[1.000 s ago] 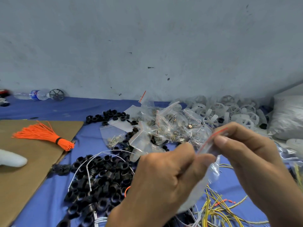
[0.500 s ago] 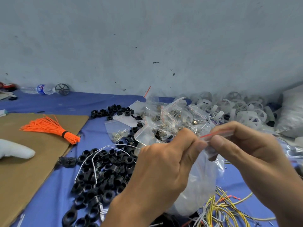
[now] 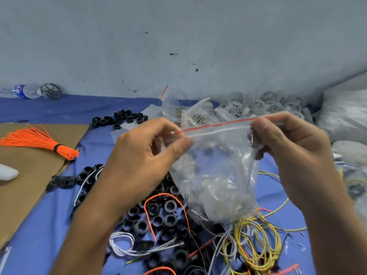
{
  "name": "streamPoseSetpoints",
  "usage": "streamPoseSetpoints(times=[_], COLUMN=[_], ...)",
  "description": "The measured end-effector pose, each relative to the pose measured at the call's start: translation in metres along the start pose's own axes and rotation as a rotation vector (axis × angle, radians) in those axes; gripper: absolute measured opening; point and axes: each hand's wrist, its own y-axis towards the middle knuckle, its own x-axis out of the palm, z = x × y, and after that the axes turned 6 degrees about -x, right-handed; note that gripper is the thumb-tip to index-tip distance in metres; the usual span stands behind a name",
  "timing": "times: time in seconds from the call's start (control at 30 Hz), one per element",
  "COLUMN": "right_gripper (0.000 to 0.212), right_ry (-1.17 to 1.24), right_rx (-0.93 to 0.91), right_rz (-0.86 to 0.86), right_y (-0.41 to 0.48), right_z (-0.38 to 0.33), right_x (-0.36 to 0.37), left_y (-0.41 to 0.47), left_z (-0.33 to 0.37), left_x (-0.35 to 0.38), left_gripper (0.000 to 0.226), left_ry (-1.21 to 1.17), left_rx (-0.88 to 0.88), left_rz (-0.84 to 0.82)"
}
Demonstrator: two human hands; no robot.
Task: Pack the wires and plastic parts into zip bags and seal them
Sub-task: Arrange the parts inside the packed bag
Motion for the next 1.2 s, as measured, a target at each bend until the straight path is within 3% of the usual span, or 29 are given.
streamPoseSetpoints(times=[0.17, 0.27, 0.33, 0.4, 0.47, 0.5, 0.57, 0.63, 0.67, 0.7, 0.77, 0.83, 0.87, 0.9, 0.93, 1.0, 1.1, 1.17, 1.2], right_gripper=[0.013, 0.010, 0.008, 0.009, 0.010, 0.011, 0.010, 0.011, 0.011, 0.011, 0.033, 0.053, 0.044, 0.022, 0.020, 0.028, 0.031, 0.053, 0.049], right_ry=[0.012, 0.022, 0.057, 0.106, 0.195, 0.252, 0.375, 0.468, 0.494, 0.487, 0.287, 0.006, -0.035, 0.023, 0.079, 0.116, 0.443, 0.553, 0.585], right_rx=[0.034, 0.043, 0.052, 0.064, 0.088, 0.101, 0.134, 0.152, 0.157, 0.166, 0.233, 0.395, 0.469, 0.440, 0.432, 0.472, 0.635, 0.656, 0.669], right_rz=[-0.033, -0.014, 0.023, 0.076, 0.122, 0.130, 0.127, 0.134, 0.149, 0.164, 0.158, -0.040, -0.162, -0.253, -0.256, -0.289, -0.348, -0.297, -0.224], right_y=[-0.001, -0.001, -0.001, 0.000, 0.002, 0.002, 0.003, 0.006, 0.007, 0.008, 0.004, 0.007, 0.008, 0.004, 0.001, 0.001, -0.005, -0.012, -0.011], right_z=[0.002, 0.002, 0.004, 0.005, 0.006, 0.006, 0.007, 0.010, 0.013, 0.013, 0.017, 0.021, 0.025, 0.029, 0.027, 0.023, 0.021, 0.028, 0.032], right_x=[-0.003, -0.002, 0.000, 0.001, 0.002, 0.003, 0.004, 0.003, 0.000, -0.001, -0.005, 0.005, 0.008, 0.008, 0.011, 0.016, 0.026, 0.024, 0.023], left_y=[0.004, 0.003, 0.004, 0.006, 0.005, 0.003, -0.001, -0.001, 0.000, 0.002, 0.005, 0.006, 0.007, 0.008, 0.009, 0.011, 0.011, 0.012, 0.013], left_z=[-0.003, -0.004, -0.008, -0.018, -0.031, -0.036, -0.041, -0.039, -0.038, -0.038, -0.040, -0.038, -0.035, -0.032, -0.031, -0.029, -0.026, -0.021, -0.019], left_x=[0.001, 0.004, 0.004, 0.006, 0.018, 0.028, 0.049, 0.059, 0.059, 0.057, 0.050, 0.041, 0.038, 0.035, 0.033, 0.031, 0.029, 0.026, 0.024], left_gripper=[0.008, 0.009, 0.020, 0.053, 0.083, 0.084, 0.062, 0.024, 0.016, 0.017, 0.025, 0.026, 0.021, 0.015, 0.011, 0.011, 0.030, 0.044, 0.049], left_ry=[-0.080, -0.121, -0.257, -0.414, -0.258, -0.139, -0.046, -0.119, -0.169, -0.229, -0.395, -0.600, -0.677, -0.719, -0.732, -0.671, -0.576, -0.727, -0.797], left_rx=[-0.022, -0.027, -0.050, -0.167, -0.284, -0.303, -0.283, -0.253, -0.250, -0.264, -0.325, -0.408, -0.454, -0.491, -0.505, -0.517, -0.595, -0.652, -0.661], left_rz=[0.083, 0.077, 0.021, -0.213, -0.523, -0.642, -0.728, -0.689, -0.641, -0.560, -0.358, -0.229, -0.195, -0.175, -0.159, -0.097, -0.123, -0.198, -0.231])
